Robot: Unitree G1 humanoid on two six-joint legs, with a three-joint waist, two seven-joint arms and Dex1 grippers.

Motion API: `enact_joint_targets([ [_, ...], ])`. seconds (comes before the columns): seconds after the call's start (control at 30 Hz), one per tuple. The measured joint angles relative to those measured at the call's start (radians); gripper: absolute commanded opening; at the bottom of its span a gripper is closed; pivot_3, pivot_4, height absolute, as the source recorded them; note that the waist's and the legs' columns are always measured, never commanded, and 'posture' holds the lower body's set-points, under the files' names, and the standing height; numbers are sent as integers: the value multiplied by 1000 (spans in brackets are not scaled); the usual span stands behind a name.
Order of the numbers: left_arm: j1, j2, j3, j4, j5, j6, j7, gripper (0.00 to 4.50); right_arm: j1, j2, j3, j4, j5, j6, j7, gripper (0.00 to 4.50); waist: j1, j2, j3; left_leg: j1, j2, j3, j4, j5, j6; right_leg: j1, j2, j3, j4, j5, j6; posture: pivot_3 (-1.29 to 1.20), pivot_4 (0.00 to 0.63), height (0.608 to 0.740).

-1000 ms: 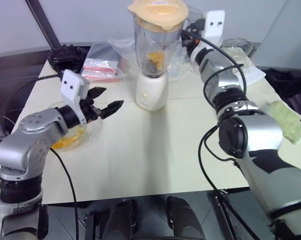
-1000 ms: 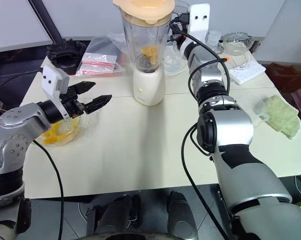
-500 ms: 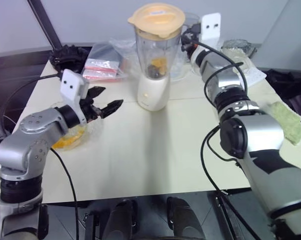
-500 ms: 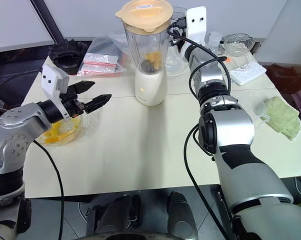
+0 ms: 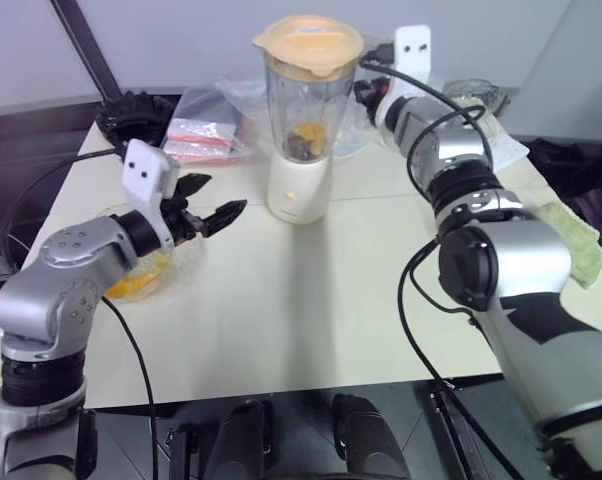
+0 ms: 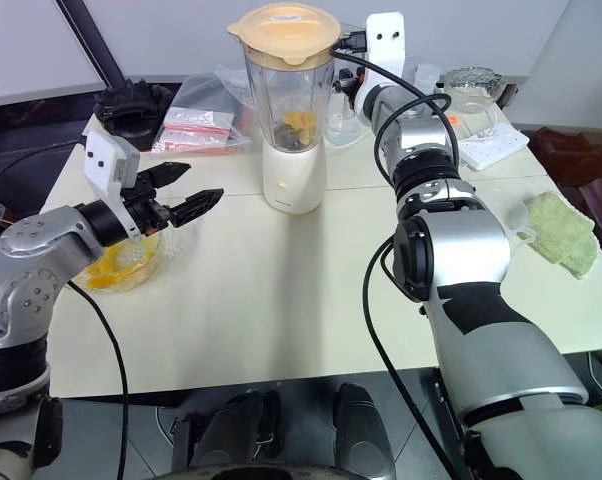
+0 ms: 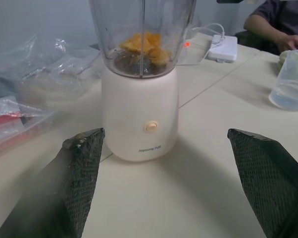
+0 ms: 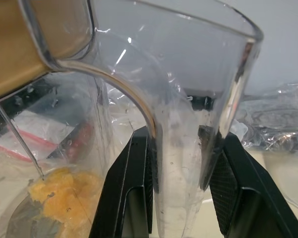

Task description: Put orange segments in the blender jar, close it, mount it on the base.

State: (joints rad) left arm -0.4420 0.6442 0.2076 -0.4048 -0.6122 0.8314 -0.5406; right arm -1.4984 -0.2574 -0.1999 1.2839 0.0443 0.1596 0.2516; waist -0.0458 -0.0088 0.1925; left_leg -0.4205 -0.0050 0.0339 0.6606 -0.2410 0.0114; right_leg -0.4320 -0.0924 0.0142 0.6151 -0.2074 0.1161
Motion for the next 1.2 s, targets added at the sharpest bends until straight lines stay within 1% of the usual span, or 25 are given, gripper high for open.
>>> enact_joint_targets([
  [0.27, -6, -1, -28, 24, 12, -18, -10, 4152, 24, 3, 14, -29, -2, 1, 5, 946, 0, -2, -1, 3, 0, 0, 0, 0, 0, 3, 0, 0, 0, 0, 0, 0, 150, 740],
  [0.33, -7, -1, -29, 29, 12, -23, -11, 4152, 26, 3, 19, -31, -3, 1, 6, 946, 0, -2, -1, 5, 0, 0, 0, 0, 0, 4, 0, 0, 0, -2, -3, 0, 150, 740],
  [0.43, -7, -1, -31, 30, 13, -31, -11, 4152, 26, 3, 27, -32, -5, 1, 6, 946, 0, -2, -1, 6, 0, 0, 0, 0, 0, 6, 0, 0, 0, -2, -3, 0, 150, 740],
  [0.47, -7, -1, -32, 30, 13, -32, -11, 4205, 26, 3, 35, -33, -12, 0, 6, 2000, 0, -2, -1, 6, 0, 0, 0, 0, 0, 6, 0, 0, 0, -2, -3, 0, 150, 740],
  [0.5, -7, -1, -33, 30, 13, -32, -11, 4205, 31, 2, 51, -25, -29, 7, 10, 2364, 0, -3, -2, 6, 0, 0, 0, 0, 0, 6, 0, 0, 0, -2, -3, 0, 150, 740],
  [0.53, -7, -3, -33, 30, 13, -33, -11, 4205, 49, 5, 65, -10, -42, 13, 11, 2831, 0, -4, -3, 6, 1, 0, 0, 0, 0, 6, 0, 0, 0, -2, -3, 0, 150, 740],
  [0.57, -7, -7, -33, 31, 11, -33, -12, 4205, 74, 9, 78, 7, -55, 15, 11, 3315, 1, -4, -2, 6, 0, 0, 0, 0, 0, 6, 0, 0, -1, -2, -3, 0, 150, 740],
  [0.6, -6, -11, -32, 31, 7, -32, -13, 4205, 99, 12, 88, 27, -68, 18, 10, 3905, 1, -4, -2, 5, 0, 0, 0, 0, 0, 5, 0, 0, -1, -2, -3, 0, 150, 740],
  [0.63, -6, -18, -28, 31, -1, -32, -14, 4205, 116, 12, 99, 40, -77, 19, 8, 4371, 1, -4, -1, 4, 0, 1, 0, 0, 0, 4, -1, 0, -1, -2, -3, 0, 150, 740],
  [0.67, -6, -23, -23, 32, -13, -30, -14, 4205, 127, 12, 110, 53, -90, 19, 5, 4472, 0, -4, -1, 2, 0, 1, 0, 0, 0, 2, -1, 0, -1, -2, -3, 0, 150, 740],
  [0.73, -10, -28, -16, 41, -27, -29, -12, 4205, 128, 8, 119, 53, -104, 9, -2, 4472, -1, -3, -1, -3, 0, 1, 0, 0, 0, -3, -1, 0, 0, 0, 0, 0, 150, 740],
  [0.87, -15, -22, -16, 48, -29, -29, -17, 4205, 129, -15, 131, 28, -119, -16, -21, 4472, -1, -3, -1, -4, 0, 1, -3, 0, 0, -5, 0, 0, 0, 0, 0, 0, 150, 740],
  [1.0, 14, -16, -19, 48, -30, -27, -30, 4205, 196, -40, 143, -79, -119, -34, -9, 4472, 0, -4, -1, -4, 0, 1, -4, 0, 0, -5, 0, 0, -1, 0, 0, 0, 150, 740],
  [1.07, 52, -8, -23, 36, -30, -26, -35, 4205, 293, -46, 141, -217, -100, -28, 24, 4472, 1, -4, -1, -4, 0, 1, -4, 0, 0, -5, 0, 0, -2, 0, 0, 0, 150, 740],
  [1.1, 74, -4, -30, 30, -29, -26, -40, 4205, 364, -47, 137, -320, -85, -13, 46, 4472, 2, -4, -1, -4, 0, 1, -4, 0, 0, -5, 0, 0, -2, 0, 0, 0, 150, 740],
  [1.2, 163, 0, -42, 4, -24, -32, -49, 4205, 649, -44, 108, -727, 9, 55, 112, 4472, 11, -4, -1, -5, 0, -1, -6, 0, 0, -5, 0, -1, -2, 0, 1, 0, 150, 740],
])
